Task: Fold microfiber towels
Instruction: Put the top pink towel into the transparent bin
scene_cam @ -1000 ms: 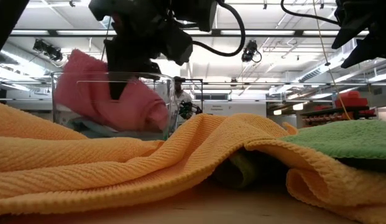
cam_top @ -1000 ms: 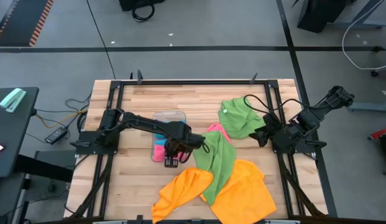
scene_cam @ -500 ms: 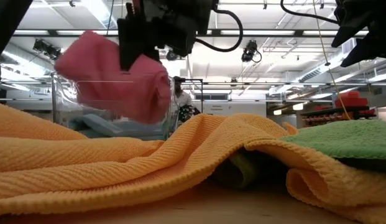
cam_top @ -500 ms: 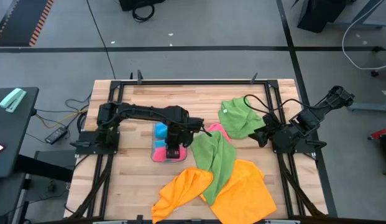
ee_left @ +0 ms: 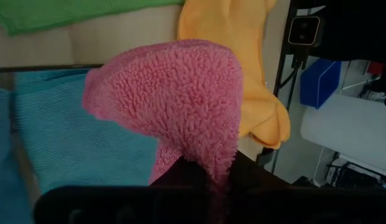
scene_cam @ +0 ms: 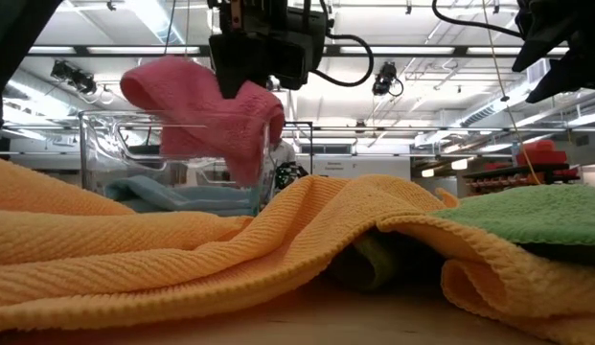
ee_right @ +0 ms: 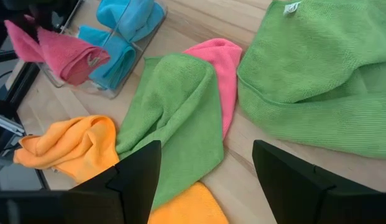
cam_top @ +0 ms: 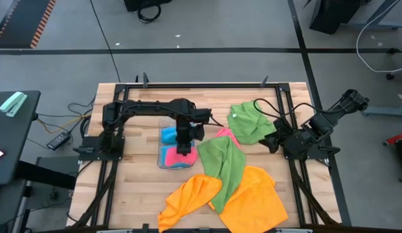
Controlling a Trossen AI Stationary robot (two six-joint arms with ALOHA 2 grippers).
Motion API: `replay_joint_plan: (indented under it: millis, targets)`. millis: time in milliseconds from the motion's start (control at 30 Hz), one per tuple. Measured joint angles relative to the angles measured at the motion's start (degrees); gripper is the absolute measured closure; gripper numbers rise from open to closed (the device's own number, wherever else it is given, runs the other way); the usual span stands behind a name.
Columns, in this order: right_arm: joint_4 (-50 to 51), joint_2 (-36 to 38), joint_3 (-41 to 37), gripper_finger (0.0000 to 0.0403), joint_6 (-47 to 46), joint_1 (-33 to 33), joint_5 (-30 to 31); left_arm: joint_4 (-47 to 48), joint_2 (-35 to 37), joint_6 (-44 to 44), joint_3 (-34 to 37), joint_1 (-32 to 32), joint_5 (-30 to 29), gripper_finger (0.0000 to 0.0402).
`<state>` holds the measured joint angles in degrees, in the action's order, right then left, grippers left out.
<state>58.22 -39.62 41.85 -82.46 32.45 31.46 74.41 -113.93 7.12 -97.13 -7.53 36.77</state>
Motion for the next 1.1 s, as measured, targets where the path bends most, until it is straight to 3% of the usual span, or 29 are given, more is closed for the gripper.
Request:
replay_joint_plan:
  millis: [200,467,1100]
  targets:
    - [-1.6,0.0,0.0,0.0141,0.0,0.0,0.0,0.6,0.0,2.6,0.2,-1.3,0.0,0.0386]
    - [-2.7,0.0,0.0,0.0141,-0.1,0.0,0.4,0.4,0.4,2.5,10.7,-2.7,3.1,0.0376]
    - [-2.7,0.0,0.0,0.0141,-5.3,0.0,1.1,-11.1,0.5,3.9,13.6,-5.4,7.1,0.0383]
